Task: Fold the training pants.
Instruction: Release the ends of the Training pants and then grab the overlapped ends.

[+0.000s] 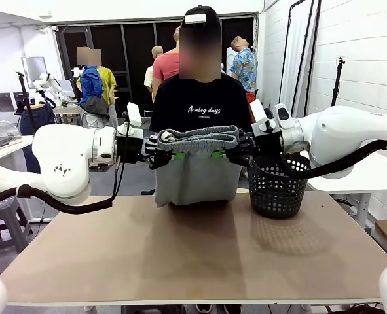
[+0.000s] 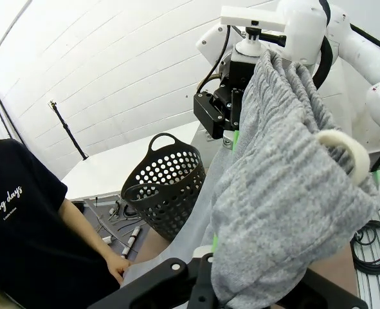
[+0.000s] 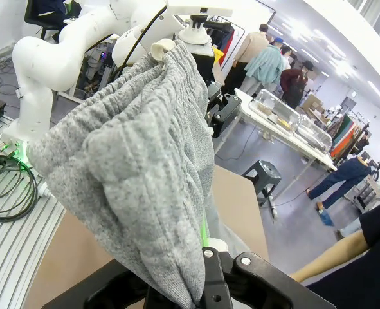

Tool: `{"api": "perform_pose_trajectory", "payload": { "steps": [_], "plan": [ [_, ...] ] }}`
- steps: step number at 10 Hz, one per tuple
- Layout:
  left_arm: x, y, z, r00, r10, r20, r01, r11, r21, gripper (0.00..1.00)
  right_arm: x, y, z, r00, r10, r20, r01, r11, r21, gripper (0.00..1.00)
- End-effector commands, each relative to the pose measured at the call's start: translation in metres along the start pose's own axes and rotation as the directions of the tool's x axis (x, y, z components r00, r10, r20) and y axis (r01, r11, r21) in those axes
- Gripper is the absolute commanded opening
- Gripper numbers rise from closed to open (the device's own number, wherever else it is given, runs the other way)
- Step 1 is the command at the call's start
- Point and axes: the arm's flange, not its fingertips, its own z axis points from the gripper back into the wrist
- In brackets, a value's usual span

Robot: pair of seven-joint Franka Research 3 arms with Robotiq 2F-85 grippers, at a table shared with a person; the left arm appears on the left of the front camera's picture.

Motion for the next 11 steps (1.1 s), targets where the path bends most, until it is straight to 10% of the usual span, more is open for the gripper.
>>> {"api": "perform_pose_trajectory", "payload": {
  "steps": [1, 11],
  "plan": [
    [0.0004, -0.0009, -0.0005, 1.0, -0.005, 0.002, 0.005, 1.0, 0.001, 0.0, 0.0014, 0.0018, -0.0012, 1.0, 0.001, 0.006, -0.001, 1.0, 0.005, 0.0],
    [0.0004, -0.0009, -0.0005, 1.0, -0.005, 0.002, 0.005, 1.0, 0.001, 0.0, 0.0014, 0.0018, -0.0012, 1.0, 0.001, 0.006, -0.001, 1.0, 0.005, 0.0]
  ]
}}
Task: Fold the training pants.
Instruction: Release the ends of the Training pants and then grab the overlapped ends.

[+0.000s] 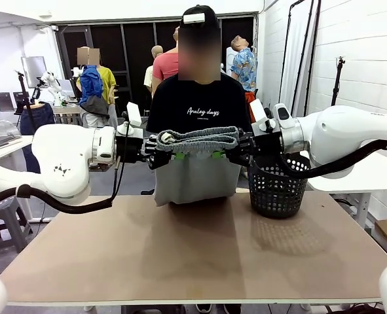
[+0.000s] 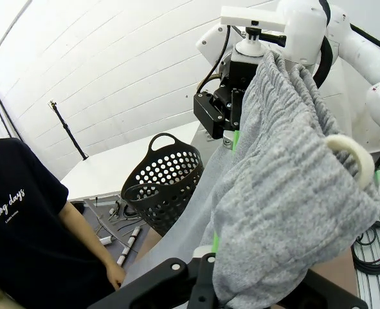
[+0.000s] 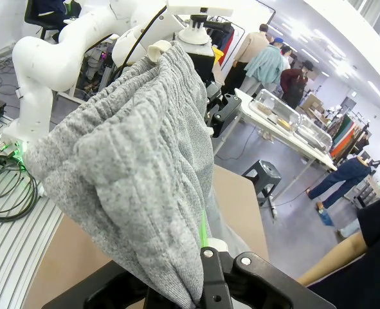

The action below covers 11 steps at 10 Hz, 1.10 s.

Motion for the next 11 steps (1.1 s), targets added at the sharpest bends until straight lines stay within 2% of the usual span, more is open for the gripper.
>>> {"api": "perform_pose_trajectory", "payload": {
  "steps": [1, 11],
  "plan": [
    [0.0004, -0.0009, -0.0005, 1.0, -0.005, 0.002, 0.005, 1.0, 0.001, 0.0, 0.0014, 0.0018, -0.0012, 1.0, 0.001, 0.006, -0.001, 1.0, 0.005, 0.0],
    [0.0004, -0.0009, -0.0005, 1.0, -0.005, 0.002, 0.005, 1.0, 0.001, 0.0, 0.0014, 0.0018, -0.0012, 1.0, 0.001, 0.006, -0.001, 1.0, 0.005, 0.0]
  ]
}}
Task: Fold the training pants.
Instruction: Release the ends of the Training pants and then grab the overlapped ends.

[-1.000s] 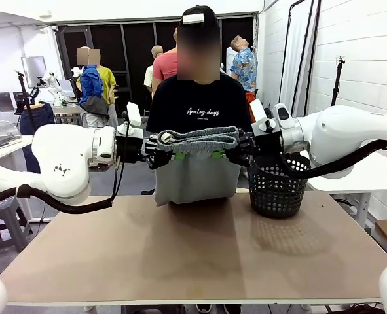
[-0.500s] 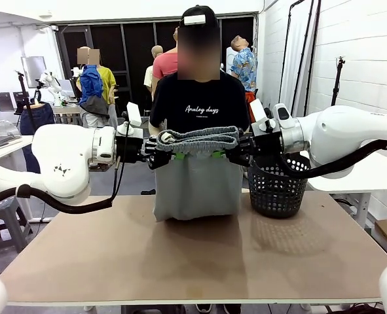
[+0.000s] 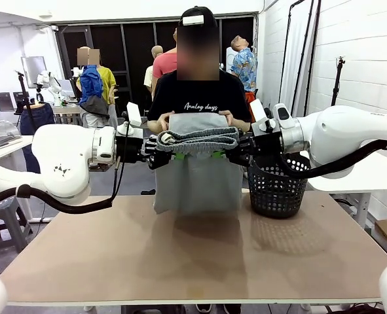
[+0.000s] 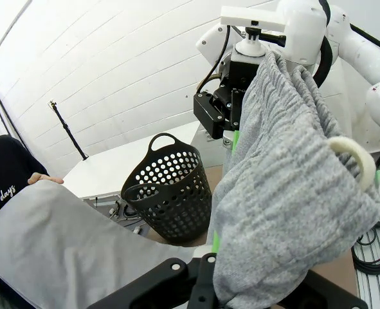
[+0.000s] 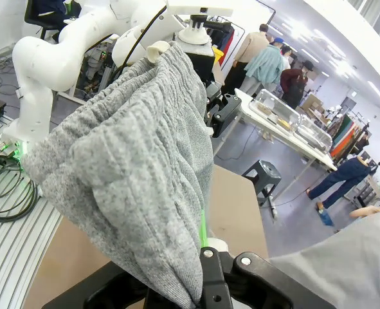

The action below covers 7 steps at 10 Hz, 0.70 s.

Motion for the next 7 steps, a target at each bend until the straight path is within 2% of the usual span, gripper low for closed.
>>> {"api": "perform_pose_trajectory", "payload": {
  "steps": [1, 7],
  "plan": [
    [0.0004, -0.0008, -0.0005, 1.0, -0.005, 0.002, 0.005, 1.0, 0.001, 0.0, 0.0014, 0.0018, -0.0012, 1.0, 0.001, 0.006, -0.001, 1.0, 0.005, 0.0],
    [0.0004, -0.0008, -0.0005, 1.0, -0.005, 0.002, 0.005, 1.0, 0.001, 0.0, 0.0014, 0.0018, -0.0012, 1.0, 0.001, 0.006, -0.001, 1.0, 0.005, 0.0]
  ]
}}
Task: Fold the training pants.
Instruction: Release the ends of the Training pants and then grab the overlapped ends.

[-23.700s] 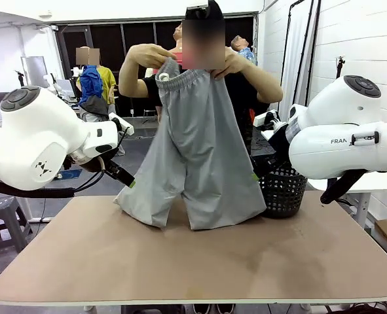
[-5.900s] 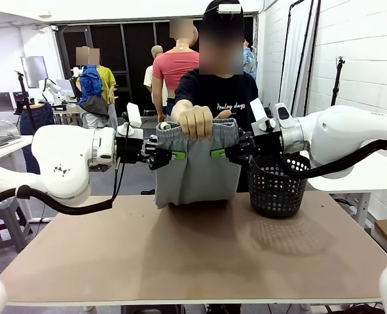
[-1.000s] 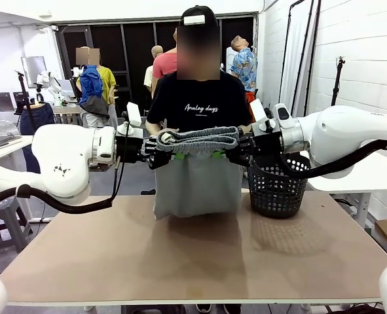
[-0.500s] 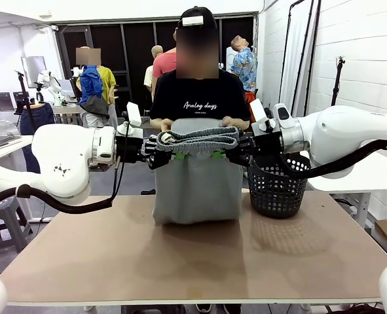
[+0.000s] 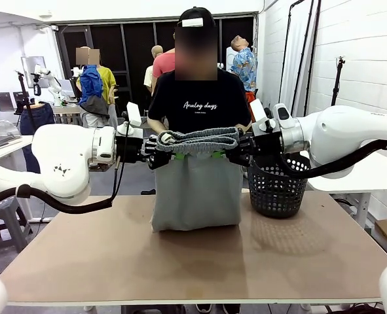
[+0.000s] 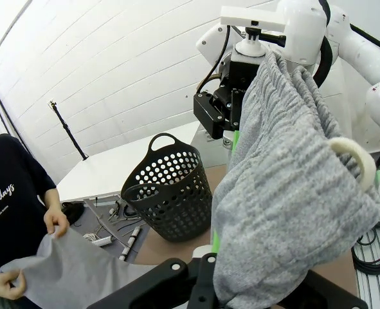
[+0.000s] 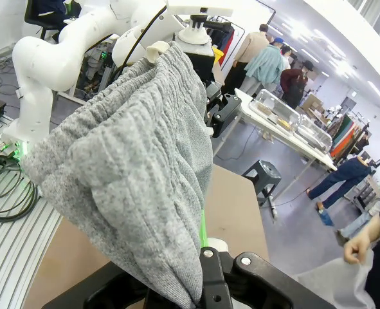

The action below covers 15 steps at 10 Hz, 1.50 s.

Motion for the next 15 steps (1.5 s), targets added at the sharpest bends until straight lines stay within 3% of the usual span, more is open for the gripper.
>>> {"api": "perform_pose_trajectory", "payload": {
  "steps": [1, 15],
  "plan": [
    [0.0004, -0.0008, -0.0006, 1.0, -0.005, 0.002, 0.005, 1.0, 0.001, 0.0, 0.0014, 0.0018, -0.0012, 1.0, 0.001, 0.005, -0.001, 1.0, 0.005, 0.0],
    [0.0004, -0.0008, -0.0006, 1.0, -0.005, 0.002, 0.005, 1.0, 0.001, 0.0, 0.0014, 0.0018, -0.0012, 1.0, 0.001, 0.005, -0.001, 1.0, 0.005, 0.0]
  ]
}}
